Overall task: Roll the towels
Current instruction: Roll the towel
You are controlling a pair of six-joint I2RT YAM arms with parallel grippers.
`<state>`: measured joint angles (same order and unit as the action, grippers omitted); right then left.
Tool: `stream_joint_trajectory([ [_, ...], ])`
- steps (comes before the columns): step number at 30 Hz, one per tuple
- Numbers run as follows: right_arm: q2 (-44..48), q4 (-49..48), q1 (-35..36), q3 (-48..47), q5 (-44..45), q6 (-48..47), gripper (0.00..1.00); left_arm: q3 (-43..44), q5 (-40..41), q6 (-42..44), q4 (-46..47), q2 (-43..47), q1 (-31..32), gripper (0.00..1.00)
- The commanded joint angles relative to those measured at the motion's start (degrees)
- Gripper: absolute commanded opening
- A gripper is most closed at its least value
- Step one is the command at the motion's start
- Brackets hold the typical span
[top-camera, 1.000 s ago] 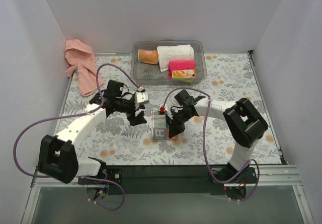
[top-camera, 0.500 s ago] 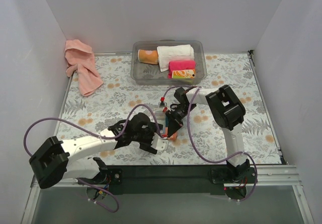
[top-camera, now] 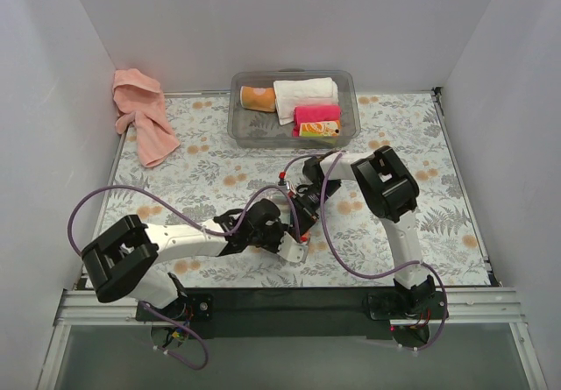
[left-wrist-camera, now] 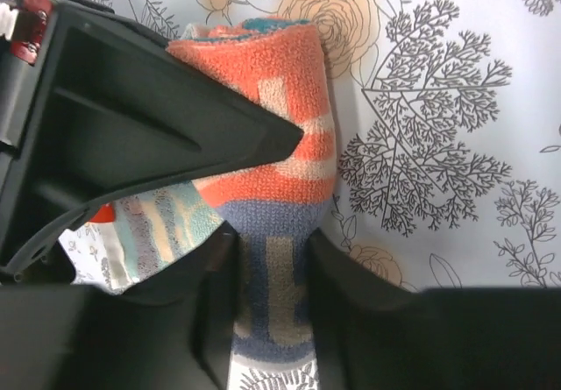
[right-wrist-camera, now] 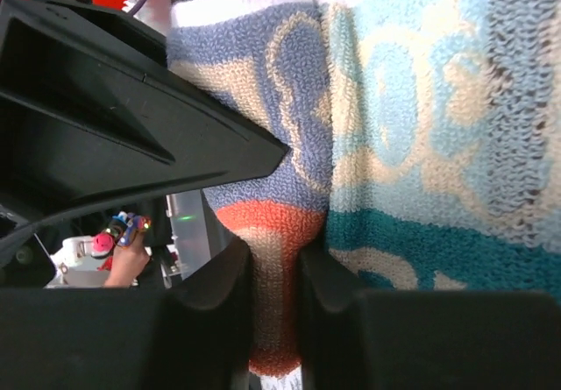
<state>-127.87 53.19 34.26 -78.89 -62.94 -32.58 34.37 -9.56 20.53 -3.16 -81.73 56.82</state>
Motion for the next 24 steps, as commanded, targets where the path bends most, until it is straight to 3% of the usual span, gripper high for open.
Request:
stream_joint_trajectory([
  [1,-1.68,-0.98,-0.07,-0.56,8.97,-0.12,0.23,1.48,-2.82,-1.81,-8.42,-1.67,0.31,0.23],
  [4,1.56,-1.25,-2.44,-1.17,10.73,1.99,0.36,3.33,-8.18,-3.74,-16.42,-2.02,-0.39,0.14],
  [6,4.8,-1.33,-5.25,-1.35,10.99,3.31,0.5,3.86,-12.12,-5.32,-20.39,-2.29,-0.91,0.09],
  [8,7.45,-2.29,-8.23,-1.35,10.73,4.27,0.53,4.56,-14.42,-6.29,-22.23,-3.77,-1.62,0.06],
  [14,21.07,-13.18,-14.12,3.56,16.78,11.31,0.55,11.32,-25.38,-7.35,-29.97,-9.4,-8.29,0.05],
  [18,28.89,-17.59,-14.57,9.44,20.75,11.05,0.55,18.53,-34.54,-7.0,-37.95,-16.42,-16.8,0.05],
  [24,37.6,-20.4,-13.87,15.51,23.47,7.71,0.54,27.93,-42.54,-5.16,-46.04,-28.2,-24.02,0.06],
])
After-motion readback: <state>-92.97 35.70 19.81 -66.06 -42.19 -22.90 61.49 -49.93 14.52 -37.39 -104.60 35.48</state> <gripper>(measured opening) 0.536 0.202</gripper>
